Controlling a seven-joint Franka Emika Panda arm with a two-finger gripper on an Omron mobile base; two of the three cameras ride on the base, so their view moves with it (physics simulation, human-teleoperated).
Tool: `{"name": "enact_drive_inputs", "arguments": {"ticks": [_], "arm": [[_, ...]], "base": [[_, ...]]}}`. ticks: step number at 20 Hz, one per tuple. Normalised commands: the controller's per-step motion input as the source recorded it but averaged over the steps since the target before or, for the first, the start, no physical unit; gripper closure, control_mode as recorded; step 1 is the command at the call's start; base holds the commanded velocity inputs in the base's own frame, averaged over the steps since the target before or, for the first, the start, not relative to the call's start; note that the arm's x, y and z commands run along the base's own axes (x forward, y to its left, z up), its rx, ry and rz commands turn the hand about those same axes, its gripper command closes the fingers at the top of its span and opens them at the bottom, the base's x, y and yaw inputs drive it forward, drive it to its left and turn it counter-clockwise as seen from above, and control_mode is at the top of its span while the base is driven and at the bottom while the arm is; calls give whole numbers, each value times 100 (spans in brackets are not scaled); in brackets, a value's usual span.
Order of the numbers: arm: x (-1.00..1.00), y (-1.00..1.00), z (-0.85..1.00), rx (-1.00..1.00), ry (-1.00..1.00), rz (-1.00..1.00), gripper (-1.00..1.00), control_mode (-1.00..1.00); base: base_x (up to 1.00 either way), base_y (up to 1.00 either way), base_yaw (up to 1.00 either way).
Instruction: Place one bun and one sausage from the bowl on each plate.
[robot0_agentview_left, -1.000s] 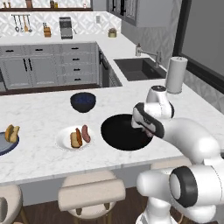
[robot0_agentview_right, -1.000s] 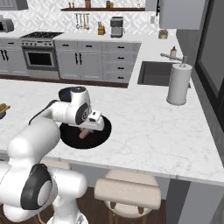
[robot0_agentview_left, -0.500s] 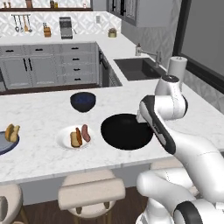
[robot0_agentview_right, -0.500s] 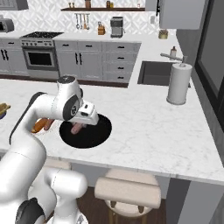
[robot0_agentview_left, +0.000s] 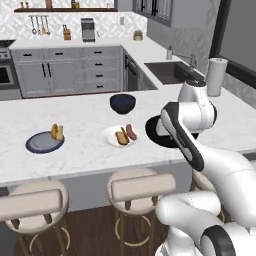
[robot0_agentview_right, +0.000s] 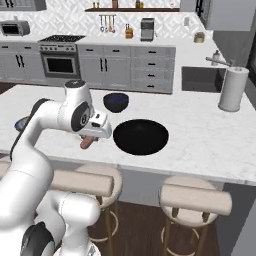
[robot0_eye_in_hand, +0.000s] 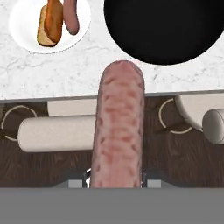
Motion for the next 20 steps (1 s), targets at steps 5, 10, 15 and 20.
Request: {"name": "enact_drive_inputs", "arguments": {"ticks": [5,10,15,20], "arm": [[0,0,0,0,0,0,100,100],[0,0,0,0,0,0,100,100],[0,0,0,0,0,0,100,100],[0,0,0,0,0,0,100,100]], "base": [[0,100,0],[3,100,0],[11,90,0],[32,45,0]]}}
